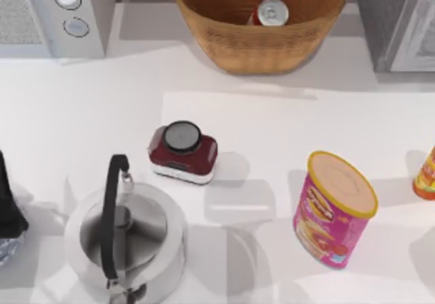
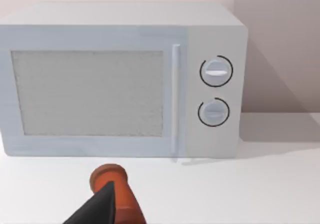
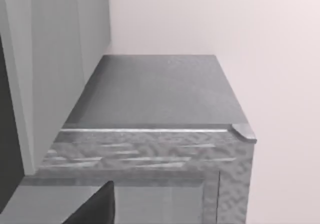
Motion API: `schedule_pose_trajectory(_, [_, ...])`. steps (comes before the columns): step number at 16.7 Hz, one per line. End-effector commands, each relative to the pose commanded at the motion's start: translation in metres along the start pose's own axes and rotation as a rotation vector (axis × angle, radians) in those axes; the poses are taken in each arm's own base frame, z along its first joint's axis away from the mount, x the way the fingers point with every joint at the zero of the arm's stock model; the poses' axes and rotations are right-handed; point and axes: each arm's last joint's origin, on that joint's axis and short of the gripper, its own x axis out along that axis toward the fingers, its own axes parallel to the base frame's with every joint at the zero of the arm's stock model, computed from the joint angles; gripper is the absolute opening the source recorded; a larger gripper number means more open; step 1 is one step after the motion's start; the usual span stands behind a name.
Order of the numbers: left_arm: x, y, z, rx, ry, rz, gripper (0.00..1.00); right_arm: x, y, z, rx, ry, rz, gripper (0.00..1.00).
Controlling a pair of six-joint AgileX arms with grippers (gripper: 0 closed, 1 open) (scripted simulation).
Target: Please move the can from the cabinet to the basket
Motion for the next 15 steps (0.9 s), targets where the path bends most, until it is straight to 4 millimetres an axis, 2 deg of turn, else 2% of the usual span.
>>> schedule_pose_trajectory(4, [0.000,0.000,0.000,0.000,0.000,0.000,1.00,0.028,0.019,0.002,0.000,-0.003,0.001,1.00])
schedule_pose_trajectory(7, [0.000,0.000,0.000,0.000,0.000,0.000,1.00,0.060,0.051,0.003,0.004,-0.003,0.001,1.00])
schedule_pose_trajectory(11, [0.000,0.000,0.000,0.000,0.000,0.000,1.00,0.096,0.116,0.003,0.007,-0.001,-0.001,1.00])
schedule_pose_trajectory(13, [0.000,0.000,0.000,0.000,0.000,0.000,1.00,0.105,0.158,0.003,0.007,0.000,-0.001,1.00])
schedule_pose_trajectory(15, [0.000,0.000,0.000,0.000,0.000,0.000,1.00,0.107,0.201,0.003,0.006,0.000,-0.001,1.00])
